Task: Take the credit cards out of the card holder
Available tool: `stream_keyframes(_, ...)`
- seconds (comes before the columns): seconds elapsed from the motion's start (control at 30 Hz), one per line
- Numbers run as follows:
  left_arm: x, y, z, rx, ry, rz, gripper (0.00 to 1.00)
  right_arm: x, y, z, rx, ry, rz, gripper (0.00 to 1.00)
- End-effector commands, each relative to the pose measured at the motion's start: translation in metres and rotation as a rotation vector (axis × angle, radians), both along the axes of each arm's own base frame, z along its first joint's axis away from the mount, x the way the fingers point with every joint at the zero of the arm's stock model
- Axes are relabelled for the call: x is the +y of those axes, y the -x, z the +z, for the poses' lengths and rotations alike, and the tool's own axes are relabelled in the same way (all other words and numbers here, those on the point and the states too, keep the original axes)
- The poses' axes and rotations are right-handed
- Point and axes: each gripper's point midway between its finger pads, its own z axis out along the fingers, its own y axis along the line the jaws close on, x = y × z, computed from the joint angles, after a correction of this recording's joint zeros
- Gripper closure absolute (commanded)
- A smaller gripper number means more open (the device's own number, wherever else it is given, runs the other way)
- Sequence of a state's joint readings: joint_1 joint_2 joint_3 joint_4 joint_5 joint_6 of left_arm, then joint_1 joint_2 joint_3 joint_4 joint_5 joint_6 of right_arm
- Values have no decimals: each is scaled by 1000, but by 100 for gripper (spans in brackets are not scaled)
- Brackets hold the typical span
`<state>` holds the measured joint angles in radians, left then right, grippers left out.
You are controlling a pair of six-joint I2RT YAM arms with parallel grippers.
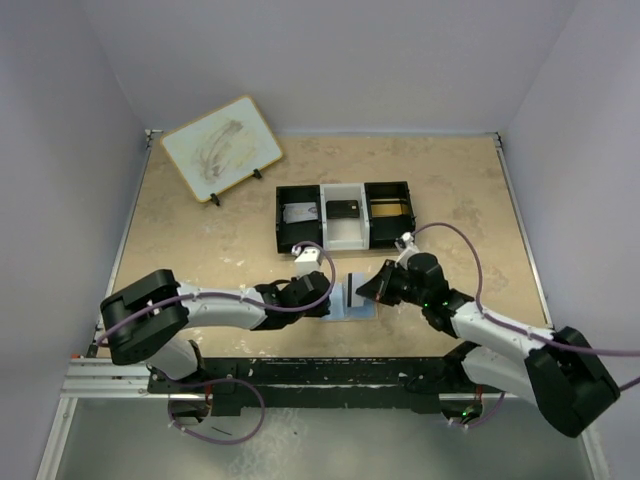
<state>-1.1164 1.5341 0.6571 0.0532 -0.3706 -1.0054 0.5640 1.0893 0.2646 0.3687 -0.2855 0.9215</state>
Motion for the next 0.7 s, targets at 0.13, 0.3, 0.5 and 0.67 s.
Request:
stream_keyframes(0.13, 3, -14, 61, -144, 13, -18, 66, -5, -24, 66, -321, 20, 18, 100)
stream_keyframes(0.3, 39, -38, 91, -193, -69, 24, 44, -2, -26, 99, -483, 1, 61, 100)
stream_keyframes(0.5, 123, -81, 136, -235, -106, 169, 32, -12, -37, 127, -628, 76, 46, 100)
stream_keyframes(0.67, 203, -109, 164, -240, -229, 276, 31, -8, -51, 147, -729, 160, 77, 100)
